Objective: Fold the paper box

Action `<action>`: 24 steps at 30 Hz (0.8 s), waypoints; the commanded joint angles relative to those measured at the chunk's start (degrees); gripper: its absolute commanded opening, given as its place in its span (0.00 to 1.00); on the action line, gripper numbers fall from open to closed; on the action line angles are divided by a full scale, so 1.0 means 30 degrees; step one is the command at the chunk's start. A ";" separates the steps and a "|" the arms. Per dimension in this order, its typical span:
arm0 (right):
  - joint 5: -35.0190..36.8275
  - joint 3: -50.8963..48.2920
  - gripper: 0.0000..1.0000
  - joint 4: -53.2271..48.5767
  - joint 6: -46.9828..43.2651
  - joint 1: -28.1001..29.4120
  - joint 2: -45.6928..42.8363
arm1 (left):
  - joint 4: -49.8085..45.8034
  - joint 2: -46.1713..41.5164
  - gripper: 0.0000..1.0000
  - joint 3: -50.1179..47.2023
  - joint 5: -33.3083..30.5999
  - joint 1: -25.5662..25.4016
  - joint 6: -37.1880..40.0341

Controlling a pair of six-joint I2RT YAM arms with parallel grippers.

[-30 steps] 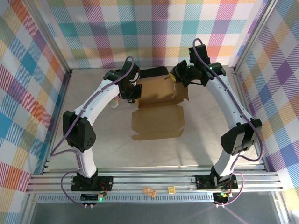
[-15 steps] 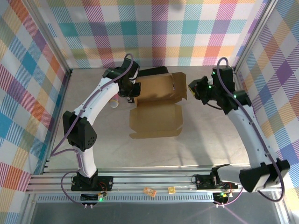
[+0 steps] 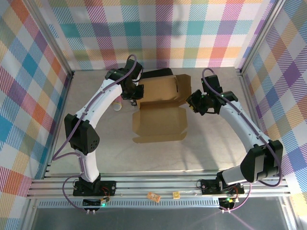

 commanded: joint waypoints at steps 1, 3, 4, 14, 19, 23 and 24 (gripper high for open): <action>0.0801 0.0839 0.28 0.0248 -0.0561 0.0018 0.0476 | -0.0570 -0.0126 0.00 0.0402 0.0096 0.0058 -0.0114; 0.0767 0.1178 0.26 0.0242 -0.0446 0.0014 0.0974 | -0.0595 -0.0171 0.00 0.0395 0.0181 0.0058 -0.0114; 0.0831 0.1258 0.24 0.0169 -0.0376 0.0018 0.1129 | -0.0596 -0.0171 0.00 0.0397 0.0185 0.0058 -0.0123; -0.0013 0.0512 0.13 0.1575 -0.0224 0.0114 0.1428 | -0.0655 -0.0087 0.00 0.0540 0.0206 0.0058 -0.0370; -0.0664 0.1306 0.13 0.1592 -0.0546 0.0644 0.1733 | -0.0808 0.0092 0.00 0.0702 0.0055 0.0058 -0.0544; -0.0245 0.1601 0.20 0.0964 -0.0820 0.1059 0.1679 | -0.0860 0.0224 0.00 0.0979 -0.0064 0.0073 -0.0800; -0.0175 0.1571 0.21 0.1000 -0.0866 0.1104 0.1635 | -0.0888 0.0267 0.00 0.1080 -0.0087 0.0045 -0.0872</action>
